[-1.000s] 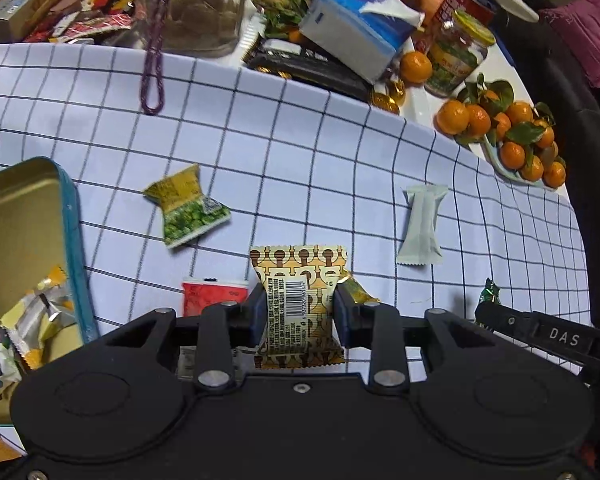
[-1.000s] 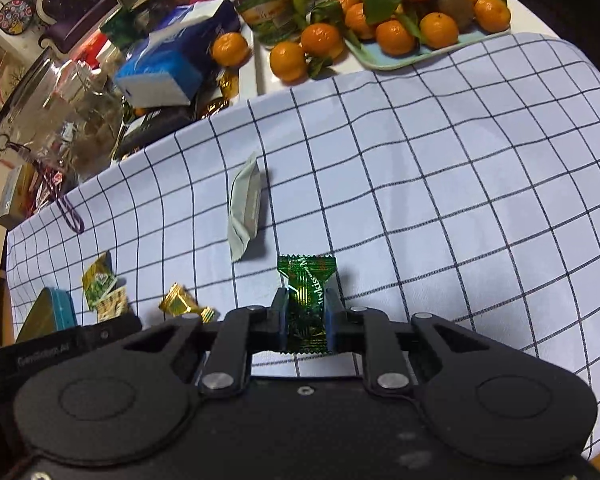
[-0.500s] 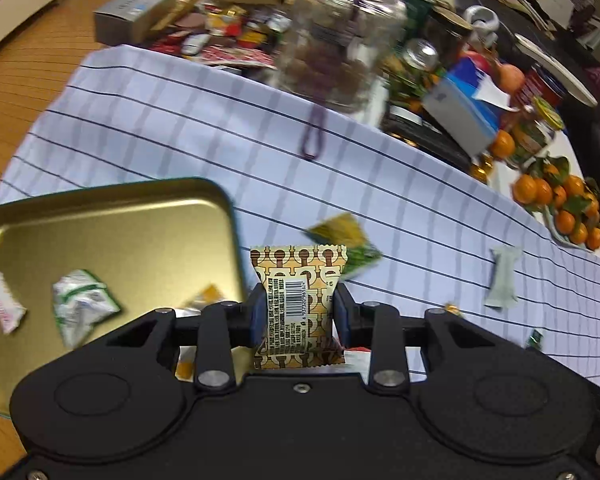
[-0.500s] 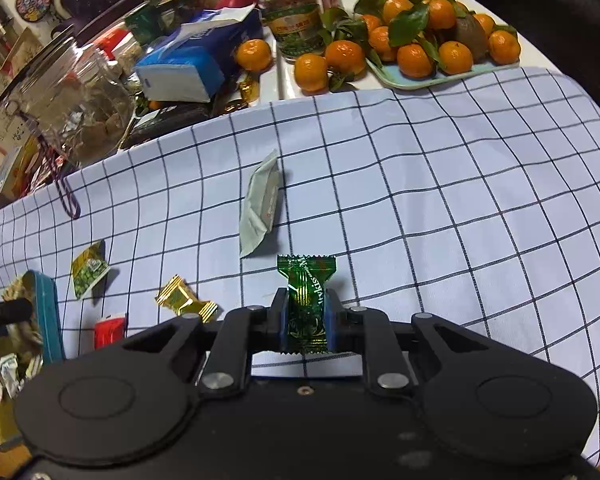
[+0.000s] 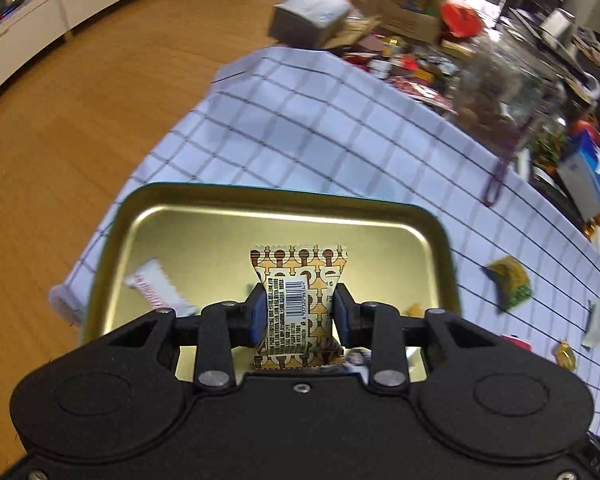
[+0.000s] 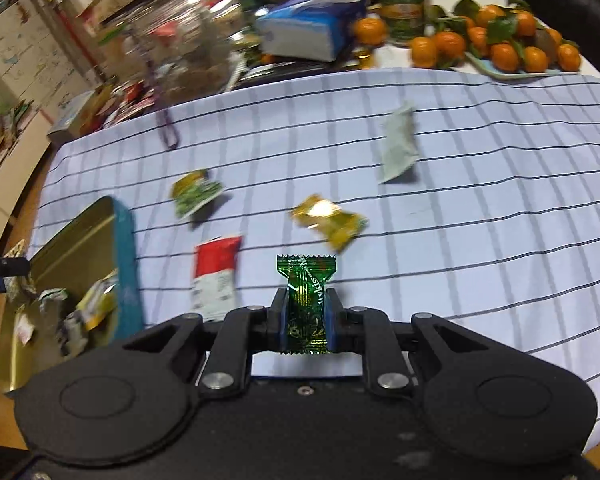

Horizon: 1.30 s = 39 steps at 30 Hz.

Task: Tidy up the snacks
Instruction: 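Carry the biscuit packet into the tin and open the left tool while the right holds the candy, then lower the green foil candy into the tin and open the right tool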

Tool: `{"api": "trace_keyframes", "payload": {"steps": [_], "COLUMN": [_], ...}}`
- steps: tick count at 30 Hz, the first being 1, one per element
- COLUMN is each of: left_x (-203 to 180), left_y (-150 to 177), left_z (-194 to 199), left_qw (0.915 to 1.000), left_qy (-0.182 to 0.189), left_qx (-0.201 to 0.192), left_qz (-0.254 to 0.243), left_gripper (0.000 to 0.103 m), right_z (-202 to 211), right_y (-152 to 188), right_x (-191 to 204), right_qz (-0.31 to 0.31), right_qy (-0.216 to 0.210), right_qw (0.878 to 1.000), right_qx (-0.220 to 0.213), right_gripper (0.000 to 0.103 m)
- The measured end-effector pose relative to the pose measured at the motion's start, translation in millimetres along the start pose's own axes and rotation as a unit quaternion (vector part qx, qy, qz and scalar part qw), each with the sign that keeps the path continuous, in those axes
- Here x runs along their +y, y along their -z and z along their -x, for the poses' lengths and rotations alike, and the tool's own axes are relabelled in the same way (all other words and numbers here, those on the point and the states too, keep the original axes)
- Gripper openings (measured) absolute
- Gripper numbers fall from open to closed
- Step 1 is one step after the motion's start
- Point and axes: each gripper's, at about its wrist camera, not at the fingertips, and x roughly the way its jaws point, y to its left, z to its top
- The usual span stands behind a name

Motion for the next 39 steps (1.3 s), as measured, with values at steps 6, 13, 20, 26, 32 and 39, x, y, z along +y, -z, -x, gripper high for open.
{"api": "trace_keyframes", "payload": {"steps": [6, 13, 20, 26, 32, 39], "left_x": [43.7, 78.5, 90.7, 82.8, 78.5, 79.8], "left_y": [-6.6, -9.6, -12.0, -11.7, -12.6, -12.2], "left_z": [-4.4, -4.4, -3.9, 5.3, 9.6, 6.1], "left_qw": [0.9979, 0.9949, 0.9941, 0.9976, 0.9983, 0.9982], "left_qy": [-0.038, -0.044, -0.036, -0.040, -0.036, -0.023], "left_qx": [0.012, 0.014, 0.016, -0.004, -0.015, 0.002], "left_qz": [0.050, 0.090, 0.101, 0.057, 0.044, 0.055], "left_gripper": [0.042, 0.042, 0.042, 0.044, 0.047, 0.047], "right_z": [3.7, 4.2, -4.8, -22.5, -30.1, -31.5], "right_y": [-1.1, -14.6, -33.4, -41.6, -41.4, -33.5], "right_x": [74.8, 158.5, 218.4, 243.0, 245.7, 233.3], "right_qz": [0.043, 0.090, 0.129, 0.132, 0.124, 0.126], "right_qy": [-0.052, -0.104, -0.115, -0.109, -0.114, -0.107], "right_qw": [0.998, 0.990, 0.985, 0.985, 0.986, 0.986], "right_qx": [0.002, -0.002, -0.011, -0.008, 0.000, 0.008], "right_gripper": [0.020, 0.020, 0.020, 0.021, 0.024, 0.024]}}
